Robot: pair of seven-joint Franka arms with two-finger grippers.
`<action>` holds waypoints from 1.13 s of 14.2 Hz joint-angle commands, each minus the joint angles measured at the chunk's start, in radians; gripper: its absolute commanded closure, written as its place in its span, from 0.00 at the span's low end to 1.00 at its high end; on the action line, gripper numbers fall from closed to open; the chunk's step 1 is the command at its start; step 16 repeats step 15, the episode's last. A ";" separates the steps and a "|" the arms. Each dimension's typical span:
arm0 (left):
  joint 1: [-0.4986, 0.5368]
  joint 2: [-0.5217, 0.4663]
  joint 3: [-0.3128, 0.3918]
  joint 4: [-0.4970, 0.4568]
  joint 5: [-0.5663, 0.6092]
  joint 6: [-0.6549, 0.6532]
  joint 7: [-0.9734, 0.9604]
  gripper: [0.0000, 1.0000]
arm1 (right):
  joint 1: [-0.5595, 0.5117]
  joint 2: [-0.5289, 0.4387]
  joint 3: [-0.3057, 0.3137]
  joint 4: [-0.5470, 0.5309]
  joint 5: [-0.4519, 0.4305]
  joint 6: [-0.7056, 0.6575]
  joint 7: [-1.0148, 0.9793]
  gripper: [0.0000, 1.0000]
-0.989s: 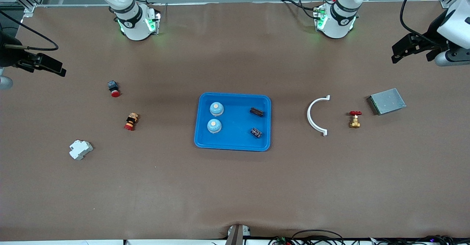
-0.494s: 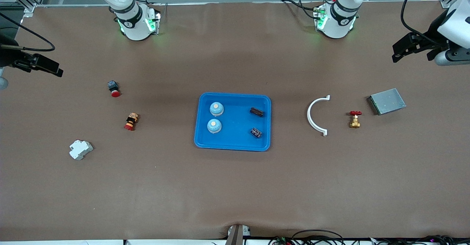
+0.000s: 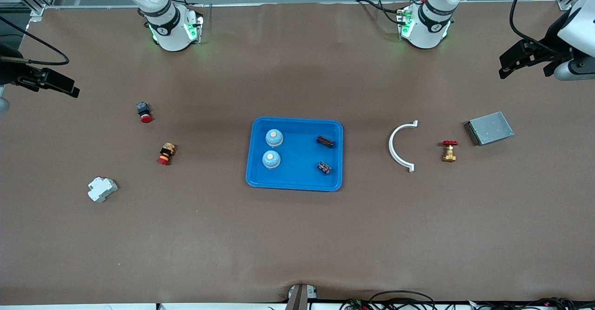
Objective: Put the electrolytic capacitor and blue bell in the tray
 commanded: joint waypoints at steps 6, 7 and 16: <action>-0.009 -0.013 0.004 -0.019 0.018 0.021 0.010 0.00 | -0.004 -0.021 -0.004 -0.016 0.011 0.042 -0.058 0.00; -0.007 -0.013 0.004 -0.019 0.015 0.021 0.008 0.00 | -0.012 -0.021 -0.004 -0.016 0.011 0.045 -0.069 0.00; -0.007 -0.006 0.007 0.007 0.015 0.012 0.016 0.00 | -0.046 -0.024 -0.004 -0.034 0.006 0.065 -0.073 0.00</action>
